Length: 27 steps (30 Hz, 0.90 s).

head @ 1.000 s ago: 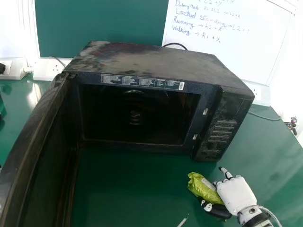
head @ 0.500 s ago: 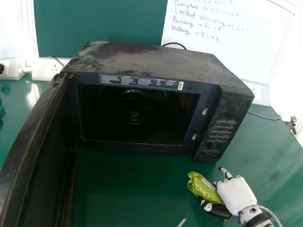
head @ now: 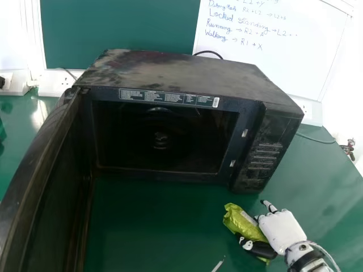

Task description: Put biscuit inside oven

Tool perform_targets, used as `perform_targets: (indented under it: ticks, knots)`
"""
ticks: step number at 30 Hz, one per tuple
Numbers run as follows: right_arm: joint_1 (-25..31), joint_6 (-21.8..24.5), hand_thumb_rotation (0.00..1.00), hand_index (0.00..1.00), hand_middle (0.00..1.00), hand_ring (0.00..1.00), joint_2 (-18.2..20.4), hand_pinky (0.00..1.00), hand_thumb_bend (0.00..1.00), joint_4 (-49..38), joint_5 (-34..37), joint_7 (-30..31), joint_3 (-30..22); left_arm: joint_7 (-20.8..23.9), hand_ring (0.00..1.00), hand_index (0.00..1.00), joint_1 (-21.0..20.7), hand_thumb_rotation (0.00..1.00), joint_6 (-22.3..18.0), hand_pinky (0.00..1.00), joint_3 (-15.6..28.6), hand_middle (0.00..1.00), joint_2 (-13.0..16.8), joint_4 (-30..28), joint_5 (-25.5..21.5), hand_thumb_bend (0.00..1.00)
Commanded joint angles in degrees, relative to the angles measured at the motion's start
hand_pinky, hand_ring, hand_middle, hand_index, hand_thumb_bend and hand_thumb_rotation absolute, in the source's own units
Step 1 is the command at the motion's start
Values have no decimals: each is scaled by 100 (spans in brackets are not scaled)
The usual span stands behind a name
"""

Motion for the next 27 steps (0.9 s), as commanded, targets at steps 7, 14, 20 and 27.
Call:
perform_targets:
  ticks: [7,14,20,27]
  knots:
    - [-134,63,0,49,39,25,88,17,52,-276,422,486,-106,-6,100,100,50,79,-25,100,-52,100,-54,-33,-61,84]
    - [-260,-75,0,49,39,24,68,16,52,-88,466,412,-56,-29,100,100,58,79,-39,100,-69,100,-48,-31,-69,84]
    - [-352,-236,0,48,39,22,23,15,53,64,528,408,-84,40,100,100,65,78,-23,100,-97,100,-60,-60,-20,85]
    - [-492,-129,0,48,39,22,26,14,53,-56,497,684,-66,16,100,100,36,79,-69,100,-107,100,-50,-8,6,84]
